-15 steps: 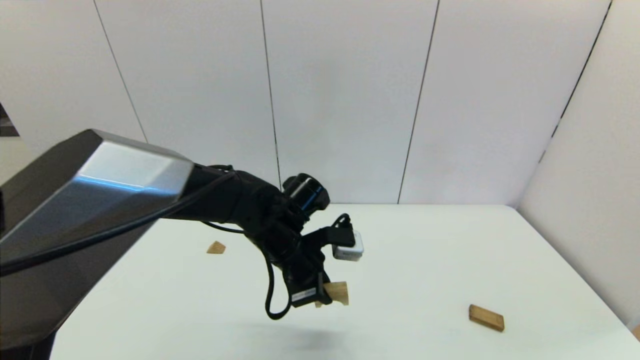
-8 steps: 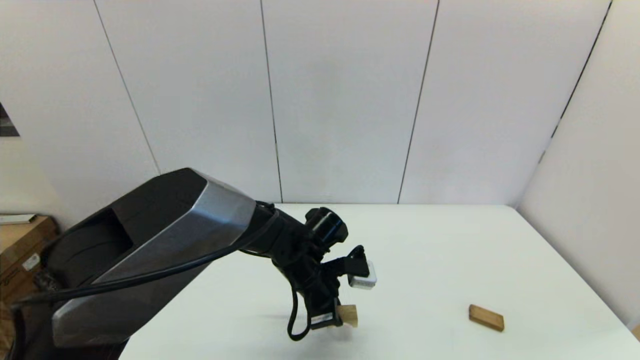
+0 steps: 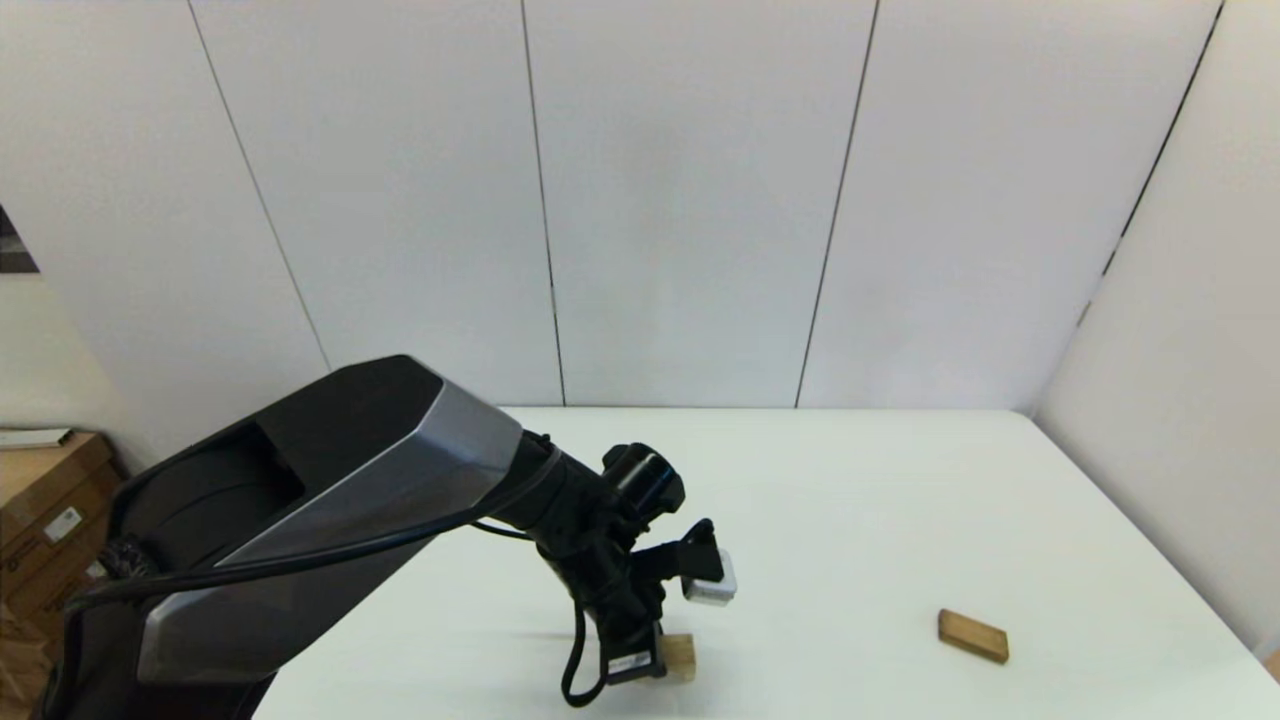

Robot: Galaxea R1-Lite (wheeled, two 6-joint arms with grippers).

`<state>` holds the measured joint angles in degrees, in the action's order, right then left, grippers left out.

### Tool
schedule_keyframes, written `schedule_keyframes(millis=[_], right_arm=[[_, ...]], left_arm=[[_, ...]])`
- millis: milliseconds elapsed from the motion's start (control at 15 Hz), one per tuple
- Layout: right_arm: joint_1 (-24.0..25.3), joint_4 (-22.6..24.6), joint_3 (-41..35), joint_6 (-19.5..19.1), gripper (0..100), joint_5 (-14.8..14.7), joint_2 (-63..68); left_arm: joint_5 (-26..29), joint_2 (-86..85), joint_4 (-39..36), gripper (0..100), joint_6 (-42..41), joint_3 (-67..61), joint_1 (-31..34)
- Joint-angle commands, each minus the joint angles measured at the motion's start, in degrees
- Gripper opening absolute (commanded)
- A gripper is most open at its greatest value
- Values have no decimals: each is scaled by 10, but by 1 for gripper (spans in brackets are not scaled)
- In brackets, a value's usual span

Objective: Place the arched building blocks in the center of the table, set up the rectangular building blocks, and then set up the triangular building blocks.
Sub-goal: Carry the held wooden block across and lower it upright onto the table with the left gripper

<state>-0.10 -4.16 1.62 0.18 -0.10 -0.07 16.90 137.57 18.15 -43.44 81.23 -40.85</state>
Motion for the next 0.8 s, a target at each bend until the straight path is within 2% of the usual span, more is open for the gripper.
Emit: schedule_keyframes(millis=[67, 733, 800], right_arm=[[0, 0, 0, 0, 100, 0, 1], [0, 0, 0, 0, 100, 0, 1], [0, 0, 0, 0, 100, 0, 1]], left_arm=[[2, -5, -20, 0, -2, -7, 0], [2, -13, -28, 0, -2, -25, 2], [2, -13, -32, 100, -1, -24, 2]])
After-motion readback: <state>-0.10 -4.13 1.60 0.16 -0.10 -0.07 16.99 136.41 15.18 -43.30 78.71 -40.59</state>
